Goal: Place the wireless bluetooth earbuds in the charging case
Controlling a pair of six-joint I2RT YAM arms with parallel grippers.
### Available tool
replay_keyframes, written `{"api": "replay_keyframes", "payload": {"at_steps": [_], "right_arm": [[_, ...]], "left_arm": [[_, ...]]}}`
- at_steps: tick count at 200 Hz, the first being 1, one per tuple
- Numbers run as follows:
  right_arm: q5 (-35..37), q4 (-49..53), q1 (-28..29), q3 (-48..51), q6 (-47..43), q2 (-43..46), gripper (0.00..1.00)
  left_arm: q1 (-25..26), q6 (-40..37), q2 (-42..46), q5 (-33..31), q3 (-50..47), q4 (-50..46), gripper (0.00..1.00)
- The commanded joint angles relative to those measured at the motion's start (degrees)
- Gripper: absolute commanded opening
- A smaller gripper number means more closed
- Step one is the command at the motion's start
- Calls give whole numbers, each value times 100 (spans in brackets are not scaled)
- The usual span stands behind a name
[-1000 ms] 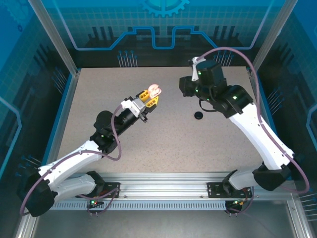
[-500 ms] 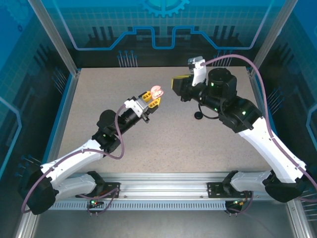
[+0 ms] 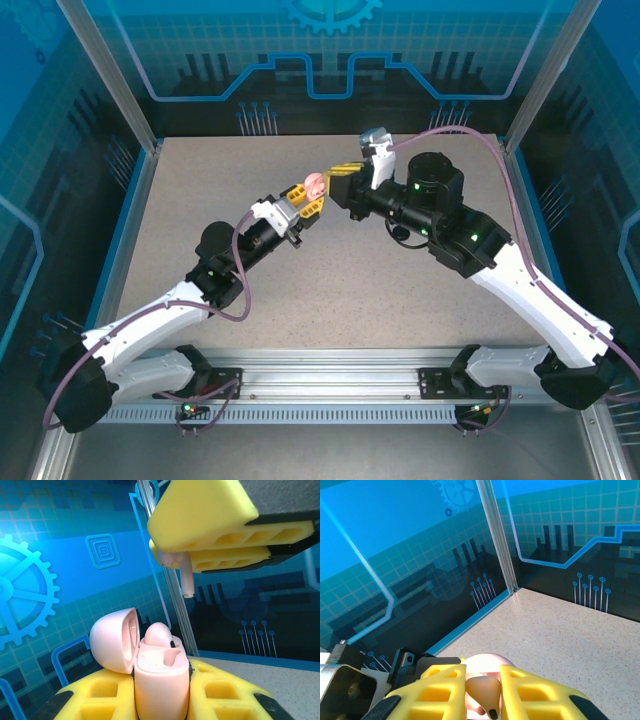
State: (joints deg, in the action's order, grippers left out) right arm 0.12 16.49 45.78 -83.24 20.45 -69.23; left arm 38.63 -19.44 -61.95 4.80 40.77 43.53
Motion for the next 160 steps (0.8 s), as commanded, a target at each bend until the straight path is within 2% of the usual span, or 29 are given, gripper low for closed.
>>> {"api": "replay_keyframes", "payload": {"at_steps": [1,91,160], "right_arm": [[-106,-287,136,8,-111,27,20],[-263,-238,268,-57,-95,-261,20],[-106,-225,273,-40,-145,-371,19]], "left_arm": [[41,76,25,-47,172,99,0],[43,89,52,-36,183,86,0],[42,79,78,-29,188,85,0]]}}
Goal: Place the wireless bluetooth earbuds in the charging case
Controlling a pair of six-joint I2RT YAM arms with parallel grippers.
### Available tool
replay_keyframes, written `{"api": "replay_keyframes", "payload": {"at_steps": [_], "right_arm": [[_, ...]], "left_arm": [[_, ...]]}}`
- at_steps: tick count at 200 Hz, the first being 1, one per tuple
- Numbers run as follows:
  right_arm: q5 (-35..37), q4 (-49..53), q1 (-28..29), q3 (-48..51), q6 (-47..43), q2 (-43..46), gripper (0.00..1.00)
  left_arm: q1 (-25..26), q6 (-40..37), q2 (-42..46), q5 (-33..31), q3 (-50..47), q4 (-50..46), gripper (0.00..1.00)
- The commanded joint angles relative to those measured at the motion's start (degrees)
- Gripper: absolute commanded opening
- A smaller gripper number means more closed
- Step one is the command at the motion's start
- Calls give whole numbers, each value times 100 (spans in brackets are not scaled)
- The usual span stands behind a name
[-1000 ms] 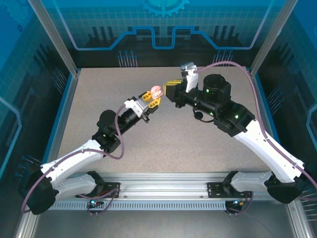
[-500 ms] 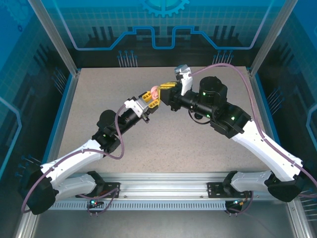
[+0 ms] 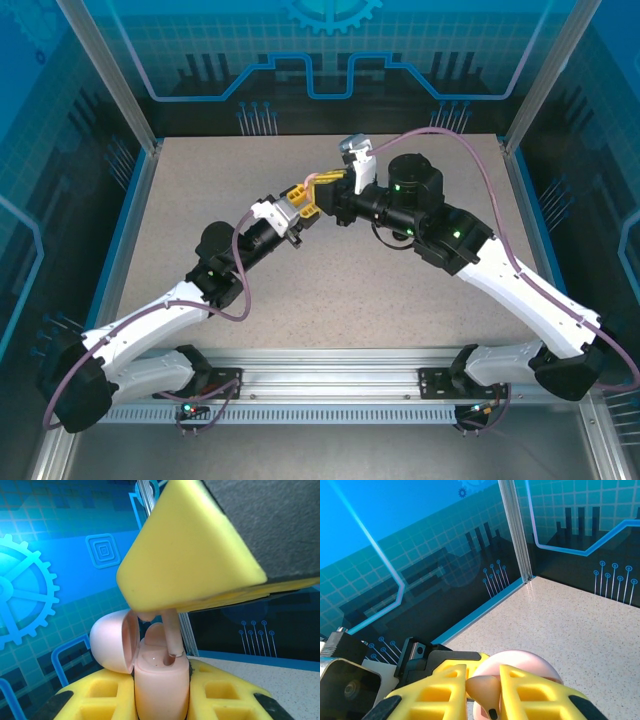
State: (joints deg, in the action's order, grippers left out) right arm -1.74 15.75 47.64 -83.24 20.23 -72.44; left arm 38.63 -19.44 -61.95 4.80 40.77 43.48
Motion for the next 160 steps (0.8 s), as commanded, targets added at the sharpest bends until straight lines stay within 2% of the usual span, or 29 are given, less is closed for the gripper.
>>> {"api": "replay_keyframes", "payload": {"at_steps": [1,82,160], "right_arm": [[83,-151,83,-37,-124,-50,19],[252,-2,87,-37,-335,-49,18],[-2,265,91,-70,-388,-256,18]], "left_arm": [[45,76,78,-26,186,85,0],[42,37,78,-58,201,83,0],[41,35,78,-67,227,81,0]]}}
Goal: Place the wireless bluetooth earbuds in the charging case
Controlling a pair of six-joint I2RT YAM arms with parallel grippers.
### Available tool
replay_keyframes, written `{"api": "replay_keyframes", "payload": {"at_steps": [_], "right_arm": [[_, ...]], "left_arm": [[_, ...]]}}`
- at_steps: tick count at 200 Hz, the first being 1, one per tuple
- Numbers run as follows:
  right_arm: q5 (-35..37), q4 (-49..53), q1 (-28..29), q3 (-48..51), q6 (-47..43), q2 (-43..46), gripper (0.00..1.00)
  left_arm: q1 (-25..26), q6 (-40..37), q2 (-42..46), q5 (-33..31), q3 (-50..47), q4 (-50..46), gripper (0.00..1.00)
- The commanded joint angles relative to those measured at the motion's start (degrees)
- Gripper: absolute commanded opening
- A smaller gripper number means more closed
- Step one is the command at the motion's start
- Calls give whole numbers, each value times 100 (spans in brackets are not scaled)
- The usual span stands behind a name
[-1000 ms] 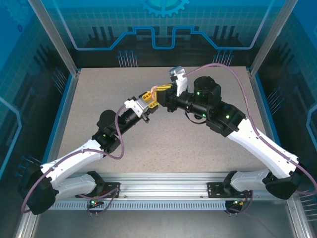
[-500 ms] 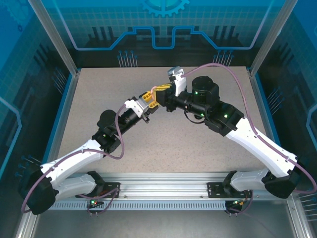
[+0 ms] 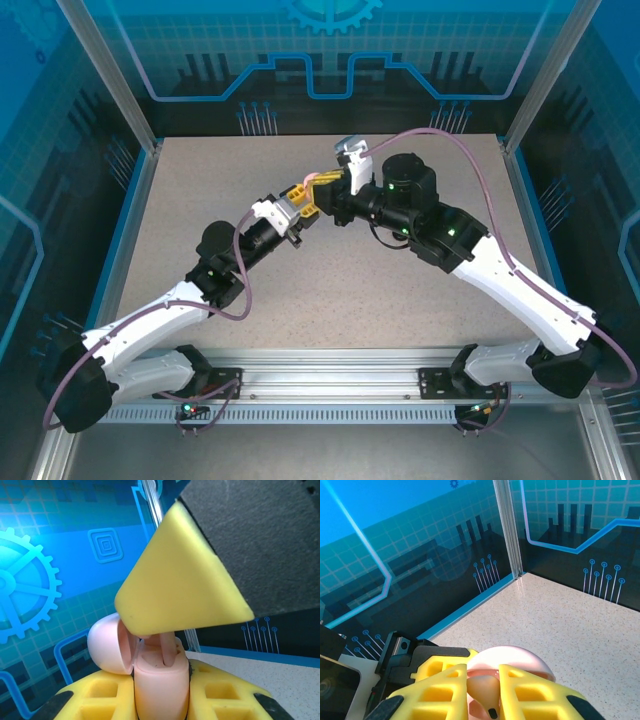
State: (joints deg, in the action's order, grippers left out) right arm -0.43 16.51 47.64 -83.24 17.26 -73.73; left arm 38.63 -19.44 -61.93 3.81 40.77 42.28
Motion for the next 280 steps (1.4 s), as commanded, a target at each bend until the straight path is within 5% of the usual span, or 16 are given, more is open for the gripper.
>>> {"api": "replay_keyframes", "payload": {"at_steps": [1,58,140,195,280], "right_arm": [[-133,192,89,-74,-91,-126,18],[-173,423,104,-169,-117,-252,22],[166,555,92,-806,120,-181,54],[300,605,-32,-946,224,62,63],[574,1691,-1251,-788,1148,-365,70]], "left_arm": [[40,36,76,32,224,197,0],[47,33,61,5,232,199,0],[40,183,27,-47,135,235,0],[48,235,10,-117,107,221,0],[51,582,-79,326,-137,2,0]]}}
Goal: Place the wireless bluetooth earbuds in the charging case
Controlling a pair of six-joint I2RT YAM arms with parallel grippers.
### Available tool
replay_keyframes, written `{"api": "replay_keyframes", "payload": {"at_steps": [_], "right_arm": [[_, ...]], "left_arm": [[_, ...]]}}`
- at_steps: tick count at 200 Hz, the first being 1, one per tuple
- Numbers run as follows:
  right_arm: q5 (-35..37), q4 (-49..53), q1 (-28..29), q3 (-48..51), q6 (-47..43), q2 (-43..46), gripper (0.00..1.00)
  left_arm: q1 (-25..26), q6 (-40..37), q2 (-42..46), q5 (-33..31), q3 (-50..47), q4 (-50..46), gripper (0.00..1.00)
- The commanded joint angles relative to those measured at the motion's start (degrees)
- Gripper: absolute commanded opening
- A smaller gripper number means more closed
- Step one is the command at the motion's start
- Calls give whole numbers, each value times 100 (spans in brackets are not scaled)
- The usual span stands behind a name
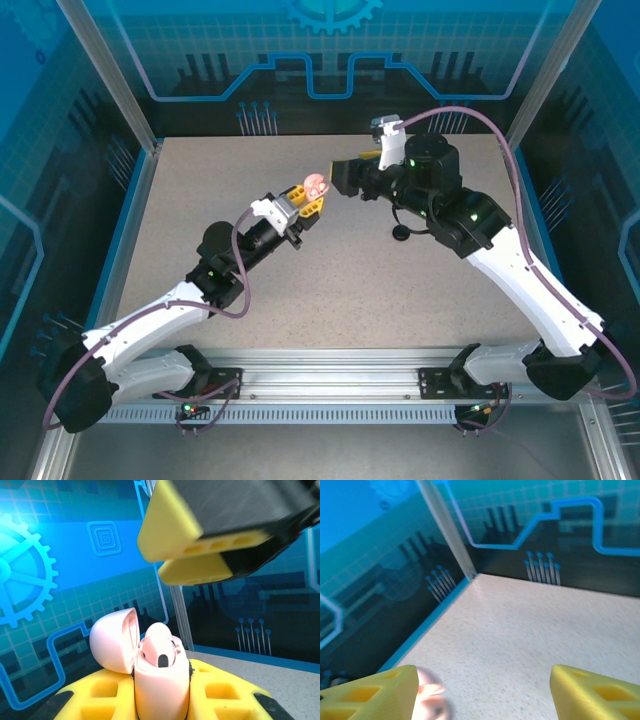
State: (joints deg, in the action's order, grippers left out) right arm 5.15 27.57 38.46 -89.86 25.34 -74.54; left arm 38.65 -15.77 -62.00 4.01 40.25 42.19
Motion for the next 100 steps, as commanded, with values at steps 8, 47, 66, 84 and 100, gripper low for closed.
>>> {"api": "replay_keyframes", "payload": {"at_steps": [8,47,66,84,100], "right_arm": [[-43,665,-418,-219,332,-400,70],[-442,1037,-532,-918,171,-1043,70],[-637,1160,-519,-1233,114,-1320,70],[-753,1240,-467,-1403,67,-1500,70],[-808,1309,-383,-1451,3,-1580,70]], "left_arm": [[52,261,-80,357,-80,-25,0],[104,323,-200,403,-92,-72,0],[117,338,-261,424,-82,-67,0],[134,327,-308,408,-74,-45,0],[134,309,-337,368,-52,-36,0]]}}
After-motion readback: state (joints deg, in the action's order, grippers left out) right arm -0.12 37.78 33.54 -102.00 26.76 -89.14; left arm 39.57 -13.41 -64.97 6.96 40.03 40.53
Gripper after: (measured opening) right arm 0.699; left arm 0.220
